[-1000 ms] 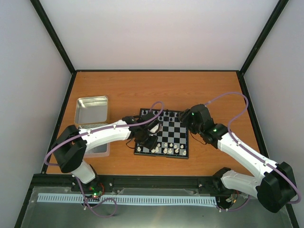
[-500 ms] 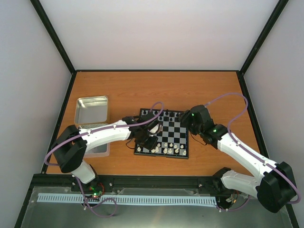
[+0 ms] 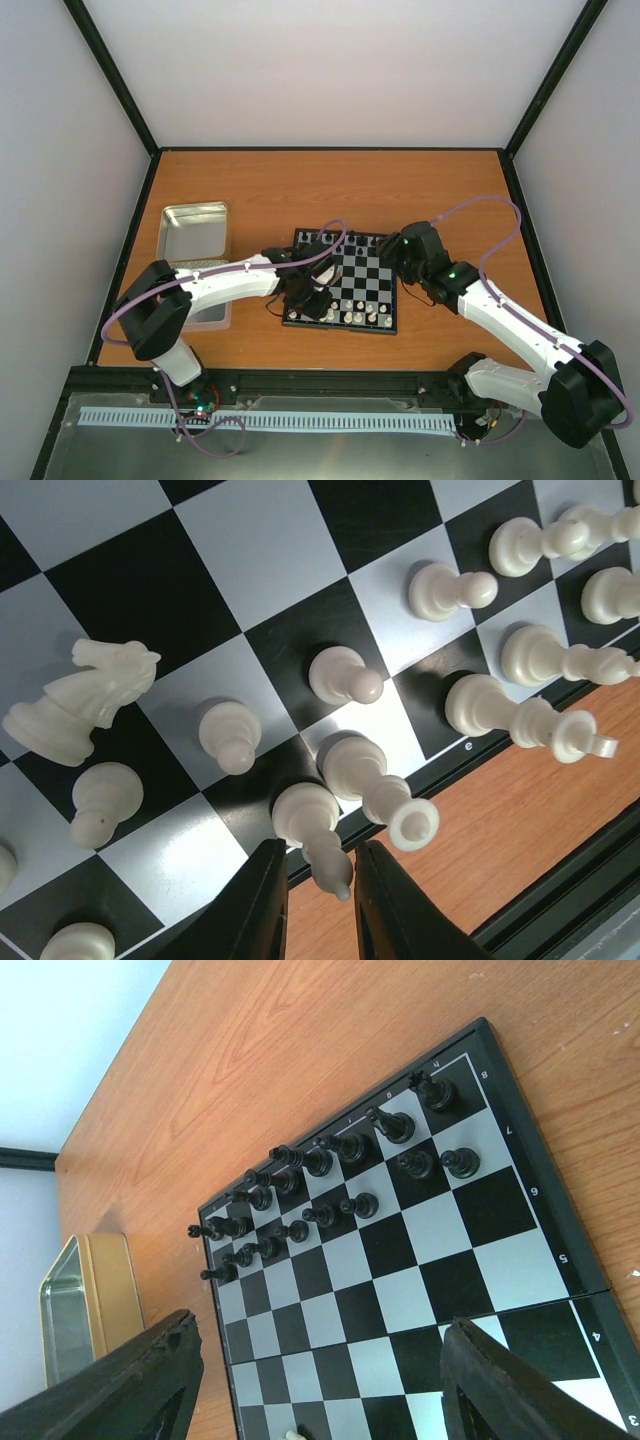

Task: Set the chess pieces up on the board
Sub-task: Place the chess piece on the chessboard, then pick up the chess piece from the chessboard, then place the chess piece on the chessboard.

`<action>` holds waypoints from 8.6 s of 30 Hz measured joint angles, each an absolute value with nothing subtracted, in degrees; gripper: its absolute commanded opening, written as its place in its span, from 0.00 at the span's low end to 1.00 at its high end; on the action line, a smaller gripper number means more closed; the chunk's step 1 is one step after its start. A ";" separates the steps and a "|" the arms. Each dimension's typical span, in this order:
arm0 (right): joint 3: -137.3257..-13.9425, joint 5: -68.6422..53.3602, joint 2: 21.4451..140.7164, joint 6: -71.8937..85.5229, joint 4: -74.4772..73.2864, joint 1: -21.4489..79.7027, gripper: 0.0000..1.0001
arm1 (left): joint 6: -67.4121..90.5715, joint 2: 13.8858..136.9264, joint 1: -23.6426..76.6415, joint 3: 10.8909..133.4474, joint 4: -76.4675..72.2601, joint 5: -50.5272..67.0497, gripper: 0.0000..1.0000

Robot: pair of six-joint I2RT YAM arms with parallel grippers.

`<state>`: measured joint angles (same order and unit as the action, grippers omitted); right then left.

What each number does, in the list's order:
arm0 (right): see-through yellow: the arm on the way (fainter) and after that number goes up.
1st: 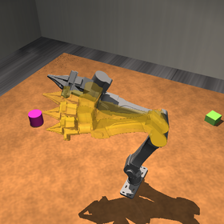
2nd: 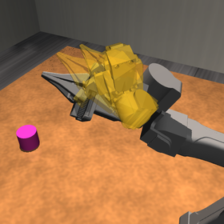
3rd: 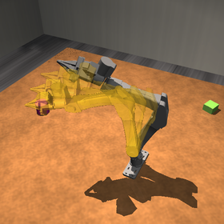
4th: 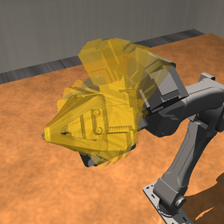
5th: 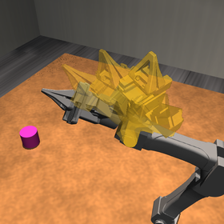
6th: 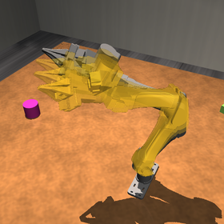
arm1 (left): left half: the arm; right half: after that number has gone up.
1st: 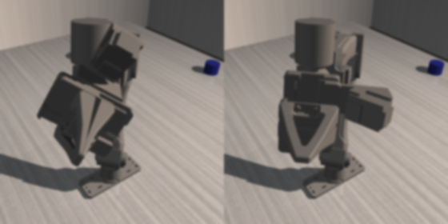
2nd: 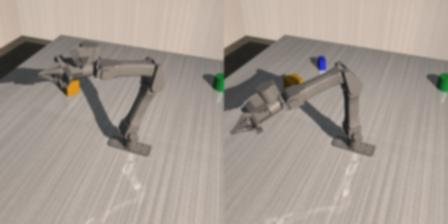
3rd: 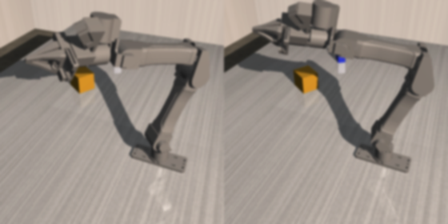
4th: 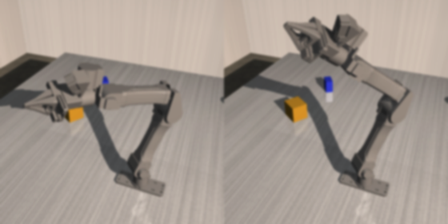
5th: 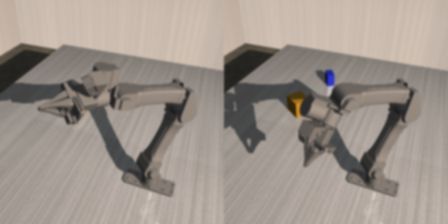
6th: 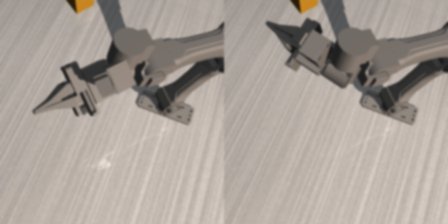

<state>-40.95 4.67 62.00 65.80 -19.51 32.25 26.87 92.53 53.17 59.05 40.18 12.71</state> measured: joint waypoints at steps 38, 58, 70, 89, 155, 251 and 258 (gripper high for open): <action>-40.32 3.33 62.15 65.69 -19.42 32.23 0.65 | 25.80 93.10 53.17 58.98 40.97 9.61 0.34; -56.64 -8.21 85.34 46.22 -22.37 39.57 0.58 | 30.35 70.08 44.05 55.99 37.95 -3.97 0.56; -71.72 -6.52 103.20 32.60 -36.42 51.22 0.57 | 35.11 54.78 41.71 46.83 35.11 -17.12 0.62; -78.13 -1.67 109.78 33.74 -43.33 54.52 0.54 | 35.64 53.34 41.56 43.64 32.75 -17.52 0.63; -74.30 0.89 108.03 10.63 -45.30 48.99 0.51 | 35.62 54.72 41.56 43.31 31.70 -14.92 0.63; -48.64 -24.91 88.99 90.54 12.93 44.53 0.19 | 43.00 59.09 41.56 24.34 -11.68 4.25 0.09; -48.53 -24.80 88.99 90.72 13.08 44.42 0.32 | 42.17 59.16 41.56 24.40 -11.68 3.75 0.01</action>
<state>-48.53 -24.80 88.99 90.72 13.08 44.42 42.17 59.16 41.56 24.40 -11.68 3.75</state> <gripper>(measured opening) 0.216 0.080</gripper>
